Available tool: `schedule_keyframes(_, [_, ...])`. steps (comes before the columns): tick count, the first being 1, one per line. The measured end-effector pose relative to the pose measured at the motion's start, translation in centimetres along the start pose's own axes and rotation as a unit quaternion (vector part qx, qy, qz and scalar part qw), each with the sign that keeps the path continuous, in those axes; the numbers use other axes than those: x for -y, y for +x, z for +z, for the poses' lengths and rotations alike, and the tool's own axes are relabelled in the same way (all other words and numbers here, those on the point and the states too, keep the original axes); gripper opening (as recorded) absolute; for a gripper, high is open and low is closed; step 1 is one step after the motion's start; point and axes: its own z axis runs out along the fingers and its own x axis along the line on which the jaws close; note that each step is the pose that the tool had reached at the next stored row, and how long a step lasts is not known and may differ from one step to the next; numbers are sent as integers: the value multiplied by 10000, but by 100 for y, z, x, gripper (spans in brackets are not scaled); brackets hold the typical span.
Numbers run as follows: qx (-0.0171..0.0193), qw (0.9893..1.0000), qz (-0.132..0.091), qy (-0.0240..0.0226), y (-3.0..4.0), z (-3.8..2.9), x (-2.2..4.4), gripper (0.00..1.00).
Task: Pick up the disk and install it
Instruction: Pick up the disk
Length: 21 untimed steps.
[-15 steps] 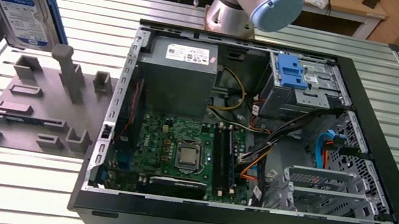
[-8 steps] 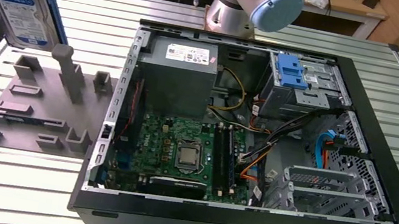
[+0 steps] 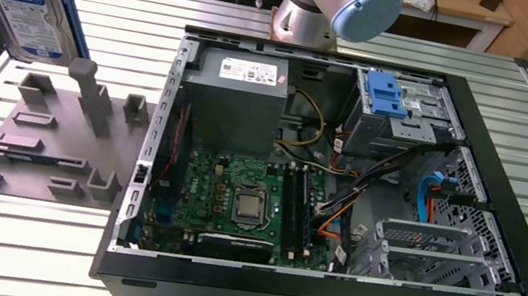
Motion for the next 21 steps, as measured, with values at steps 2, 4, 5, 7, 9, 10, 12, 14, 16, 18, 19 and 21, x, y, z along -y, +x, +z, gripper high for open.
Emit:
schedule_keyframes(2, [0, 10000, 0, 0, 0, -3, 0, 36])
schedule_keyframes(4, [0, 10000, 0, 0, 0, -6, 0, 36])
schedule_keyframes(5, [1, 10000, 0, 0, 0, -8, 0, 36])
schedule_keyframes(7, [1, 10000, 0, 0, 0, -12, 0, 36])
schedule_keyframes(9, [2, 10000, 0, 0, 0, -23, -1, 36])
schedule_keyframes(10, [2, 10000, 0, 0, 0, -25, -1, 36])
schedule_keyframes(12, [2, 10000, 0, 0, 0, -28, -1, 36])
schedule_keyframes(14, [2, 10000, 0, 0, 0, -32, -1, 36])
schedule_keyframes(16, [2, 10000, 0, 0, 0, -35, -1, 36])
schedule_keyframes(18, [3, 10000, 0, 1, 0, -38, -1, 36])
schedule_keyframes(19, [2, 10000, 0, -1, 0, -44, -1, 36])
schedule_keyframes(21, [2, 10000, 0, 0, 0, -94, -3, 36])
